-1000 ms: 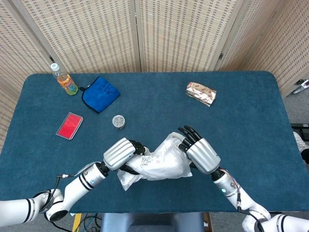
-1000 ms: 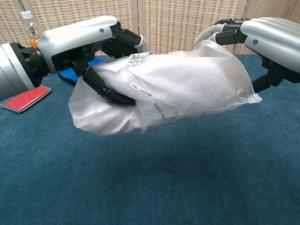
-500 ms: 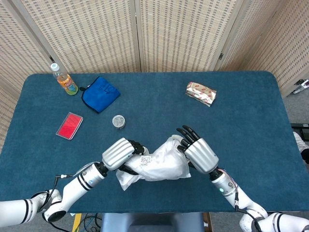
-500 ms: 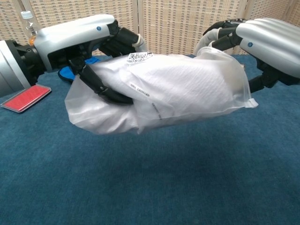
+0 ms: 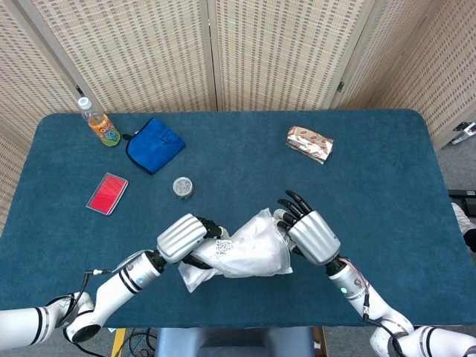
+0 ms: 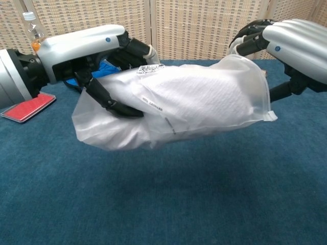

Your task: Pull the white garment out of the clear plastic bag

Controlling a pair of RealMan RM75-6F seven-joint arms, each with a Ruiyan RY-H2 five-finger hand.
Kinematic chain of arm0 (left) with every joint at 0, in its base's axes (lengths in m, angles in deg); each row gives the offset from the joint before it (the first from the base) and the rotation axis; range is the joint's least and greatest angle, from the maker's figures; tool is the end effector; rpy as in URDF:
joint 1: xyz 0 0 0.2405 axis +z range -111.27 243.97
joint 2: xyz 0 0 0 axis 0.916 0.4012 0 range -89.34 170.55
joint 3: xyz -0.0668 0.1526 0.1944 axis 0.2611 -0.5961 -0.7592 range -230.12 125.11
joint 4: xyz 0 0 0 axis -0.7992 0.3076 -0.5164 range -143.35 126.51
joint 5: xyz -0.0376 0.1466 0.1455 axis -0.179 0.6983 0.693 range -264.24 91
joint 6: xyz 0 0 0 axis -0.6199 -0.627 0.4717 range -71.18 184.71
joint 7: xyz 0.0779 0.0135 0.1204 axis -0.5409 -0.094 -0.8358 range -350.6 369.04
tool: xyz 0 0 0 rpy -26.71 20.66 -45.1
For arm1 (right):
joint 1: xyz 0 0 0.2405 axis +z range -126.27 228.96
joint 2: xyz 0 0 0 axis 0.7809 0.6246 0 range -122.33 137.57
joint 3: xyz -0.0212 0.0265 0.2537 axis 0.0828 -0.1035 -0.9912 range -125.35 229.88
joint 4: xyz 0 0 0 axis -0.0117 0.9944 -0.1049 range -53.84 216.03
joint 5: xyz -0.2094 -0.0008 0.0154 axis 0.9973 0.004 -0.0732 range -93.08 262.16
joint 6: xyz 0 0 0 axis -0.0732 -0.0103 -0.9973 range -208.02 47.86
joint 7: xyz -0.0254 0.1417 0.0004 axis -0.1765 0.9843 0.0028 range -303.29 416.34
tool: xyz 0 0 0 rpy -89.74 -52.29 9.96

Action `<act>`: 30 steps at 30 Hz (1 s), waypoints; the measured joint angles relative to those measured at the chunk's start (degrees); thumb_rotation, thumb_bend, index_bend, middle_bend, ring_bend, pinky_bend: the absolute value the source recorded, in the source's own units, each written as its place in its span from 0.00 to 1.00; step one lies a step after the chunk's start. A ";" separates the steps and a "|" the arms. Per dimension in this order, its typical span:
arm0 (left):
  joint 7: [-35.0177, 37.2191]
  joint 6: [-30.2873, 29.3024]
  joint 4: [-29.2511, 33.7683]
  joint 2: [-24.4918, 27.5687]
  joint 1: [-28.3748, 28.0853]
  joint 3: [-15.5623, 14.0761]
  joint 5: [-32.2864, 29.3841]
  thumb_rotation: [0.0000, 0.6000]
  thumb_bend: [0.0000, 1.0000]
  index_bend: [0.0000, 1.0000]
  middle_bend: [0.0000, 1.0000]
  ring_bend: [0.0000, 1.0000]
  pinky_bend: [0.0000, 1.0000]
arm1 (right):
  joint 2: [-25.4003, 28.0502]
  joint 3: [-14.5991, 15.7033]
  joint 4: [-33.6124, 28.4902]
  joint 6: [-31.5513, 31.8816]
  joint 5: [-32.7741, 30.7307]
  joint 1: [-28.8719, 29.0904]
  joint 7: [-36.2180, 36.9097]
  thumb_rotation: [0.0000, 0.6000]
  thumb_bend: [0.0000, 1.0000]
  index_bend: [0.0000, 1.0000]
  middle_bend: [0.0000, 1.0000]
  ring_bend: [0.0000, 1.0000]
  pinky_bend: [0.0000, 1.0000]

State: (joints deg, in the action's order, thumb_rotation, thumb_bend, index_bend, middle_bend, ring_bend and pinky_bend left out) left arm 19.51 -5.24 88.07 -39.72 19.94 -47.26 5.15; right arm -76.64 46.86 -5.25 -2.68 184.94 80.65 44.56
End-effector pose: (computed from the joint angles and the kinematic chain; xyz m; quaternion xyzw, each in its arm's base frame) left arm -0.0705 0.2943 0.0189 -0.7574 -0.3475 -0.5257 0.1710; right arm -0.1549 -0.2709 0.0379 0.7337 -0.1954 0.5183 0.3935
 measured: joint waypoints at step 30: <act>-15.30 -0.08 -8.92 -0.96 2.57 -2.01 -2.43 1.00 0.13 0.37 0.41 0.45 0.49 | -1.88 1.46 4.29 -3.55 -5.21 -0.45 -0.68 1.00 0.63 0.82 0.42 0.22 0.15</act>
State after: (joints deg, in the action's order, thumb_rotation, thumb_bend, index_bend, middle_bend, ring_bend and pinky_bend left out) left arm 4.21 -5.32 79.15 -40.68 22.51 -49.28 2.72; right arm -78.52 48.33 -0.96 -6.23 179.73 80.20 43.88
